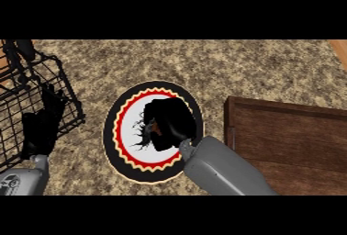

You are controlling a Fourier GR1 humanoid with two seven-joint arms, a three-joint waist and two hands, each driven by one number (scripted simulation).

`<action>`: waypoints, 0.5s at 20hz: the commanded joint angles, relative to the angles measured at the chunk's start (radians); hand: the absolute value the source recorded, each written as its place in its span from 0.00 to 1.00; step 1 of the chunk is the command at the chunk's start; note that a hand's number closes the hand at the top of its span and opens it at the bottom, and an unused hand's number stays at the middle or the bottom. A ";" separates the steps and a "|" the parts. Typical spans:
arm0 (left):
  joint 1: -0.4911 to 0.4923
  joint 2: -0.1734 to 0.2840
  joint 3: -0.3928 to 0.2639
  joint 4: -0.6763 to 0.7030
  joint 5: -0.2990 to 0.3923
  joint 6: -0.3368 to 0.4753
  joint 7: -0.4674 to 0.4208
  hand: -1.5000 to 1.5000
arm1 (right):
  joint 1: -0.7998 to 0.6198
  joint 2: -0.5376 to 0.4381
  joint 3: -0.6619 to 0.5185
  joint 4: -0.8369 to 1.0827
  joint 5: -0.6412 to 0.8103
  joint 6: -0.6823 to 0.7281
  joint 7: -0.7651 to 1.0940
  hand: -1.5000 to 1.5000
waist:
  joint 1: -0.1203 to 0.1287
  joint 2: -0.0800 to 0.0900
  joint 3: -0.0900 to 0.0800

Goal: Pick the sweet potato from the tray and place it in the plate

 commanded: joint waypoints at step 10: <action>-0.089 -0.051 -0.074 -0.007 -0.006 -0.070 -0.031 0.50 | -0.007 0.004 0.053 0.075 -0.396 -0.315 -0.182 0.00 | -0.008 0.003 0.006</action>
